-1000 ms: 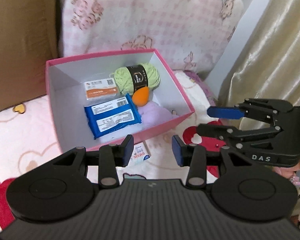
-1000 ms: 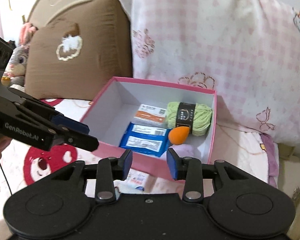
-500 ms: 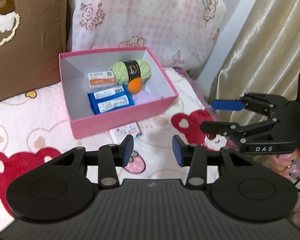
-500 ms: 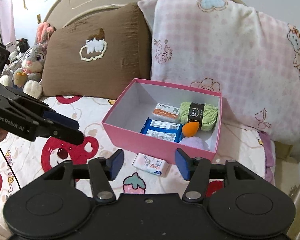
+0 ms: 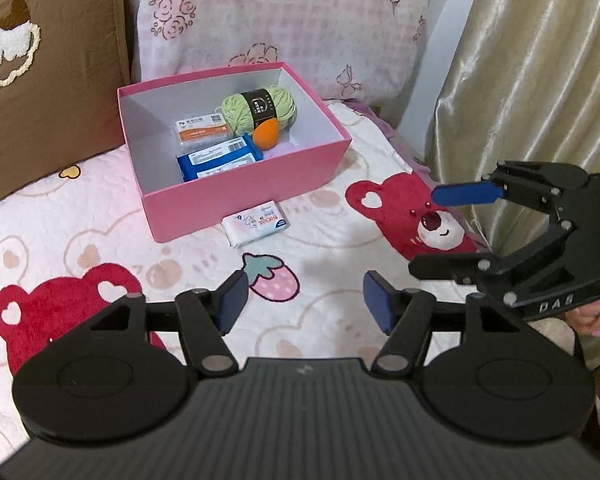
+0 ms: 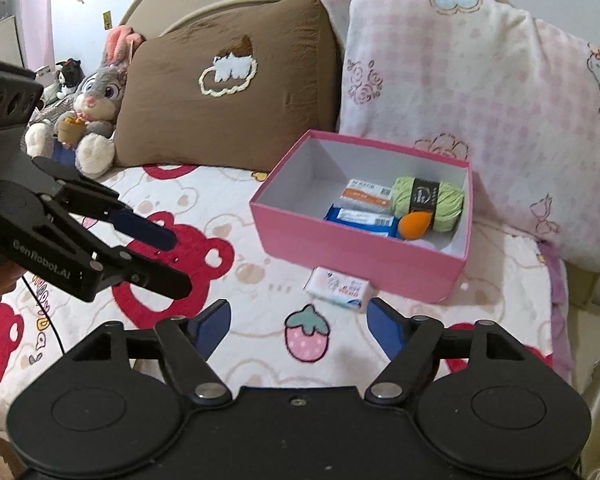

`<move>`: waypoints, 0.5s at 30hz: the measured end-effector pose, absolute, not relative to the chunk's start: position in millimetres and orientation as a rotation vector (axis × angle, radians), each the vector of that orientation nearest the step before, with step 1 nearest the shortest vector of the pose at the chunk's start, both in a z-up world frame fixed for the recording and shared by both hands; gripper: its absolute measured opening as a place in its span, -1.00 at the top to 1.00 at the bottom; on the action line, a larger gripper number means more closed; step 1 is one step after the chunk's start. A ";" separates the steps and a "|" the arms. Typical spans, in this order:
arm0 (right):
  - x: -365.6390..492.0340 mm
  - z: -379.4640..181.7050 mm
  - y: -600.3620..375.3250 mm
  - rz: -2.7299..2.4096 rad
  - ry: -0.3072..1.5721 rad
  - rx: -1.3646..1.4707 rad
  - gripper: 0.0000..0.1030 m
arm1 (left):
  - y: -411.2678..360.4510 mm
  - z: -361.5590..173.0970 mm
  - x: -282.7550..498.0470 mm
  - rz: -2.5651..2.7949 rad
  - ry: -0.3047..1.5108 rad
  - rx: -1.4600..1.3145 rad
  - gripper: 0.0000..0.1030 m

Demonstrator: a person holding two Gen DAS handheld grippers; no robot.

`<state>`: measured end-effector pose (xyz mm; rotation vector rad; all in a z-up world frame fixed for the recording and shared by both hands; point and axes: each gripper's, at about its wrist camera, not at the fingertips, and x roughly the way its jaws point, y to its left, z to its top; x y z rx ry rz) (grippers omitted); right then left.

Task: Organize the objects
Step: 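Withdraw the left tool and move it toward the white tissue pack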

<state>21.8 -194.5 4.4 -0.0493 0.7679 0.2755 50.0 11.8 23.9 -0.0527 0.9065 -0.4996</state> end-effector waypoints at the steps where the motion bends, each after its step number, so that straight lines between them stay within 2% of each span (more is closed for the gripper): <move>1: 20.7 0.0 -193.5 0.282 0.770 -0.051 -0.54 | 11.5 22.1 48.7 -0.497 0.904 -0.055 -0.39; 3: 17.7 -9.8 -192.6 0.280 0.764 -0.044 -0.54 | 11.0 15.6 49.2 -0.487 0.912 -0.075 -0.54; 10: 20.0 -38.4 -194.0 0.292 0.754 -0.029 -0.56 | 4.4 -15.4 57.5 -0.436 0.950 -0.123 -0.70; 15: 26.6 -51.6 -189.9 0.302 0.737 -0.071 -0.68 | 1.1 -33.6 64.6 -0.397 0.934 -0.144 -0.84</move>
